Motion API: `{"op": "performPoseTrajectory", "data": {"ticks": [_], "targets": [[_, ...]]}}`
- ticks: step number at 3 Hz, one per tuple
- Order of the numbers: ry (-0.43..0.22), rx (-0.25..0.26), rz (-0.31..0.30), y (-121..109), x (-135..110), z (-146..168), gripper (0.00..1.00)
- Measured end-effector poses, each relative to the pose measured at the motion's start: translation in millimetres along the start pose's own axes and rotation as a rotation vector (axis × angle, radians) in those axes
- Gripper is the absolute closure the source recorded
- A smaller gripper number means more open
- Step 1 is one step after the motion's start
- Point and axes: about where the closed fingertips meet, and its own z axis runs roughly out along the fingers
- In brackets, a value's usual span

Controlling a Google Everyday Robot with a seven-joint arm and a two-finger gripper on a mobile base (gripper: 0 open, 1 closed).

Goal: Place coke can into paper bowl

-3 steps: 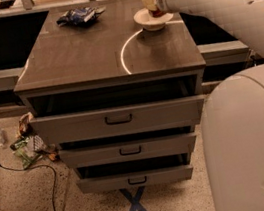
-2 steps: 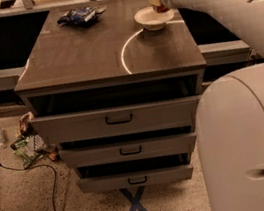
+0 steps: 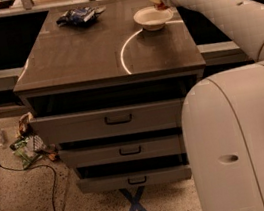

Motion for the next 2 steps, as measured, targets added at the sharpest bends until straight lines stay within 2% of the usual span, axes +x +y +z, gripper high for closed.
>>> {"op": "performPoseTrajectory", "data": {"ticks": [1, 2], "targets": [[0.014, -0.001, 0.034, 3.7, 11.9, 11.3, 1.00], [0.033, -0.026, 0.070, 16.2, 24.4, 21.5, 0.82]]}}
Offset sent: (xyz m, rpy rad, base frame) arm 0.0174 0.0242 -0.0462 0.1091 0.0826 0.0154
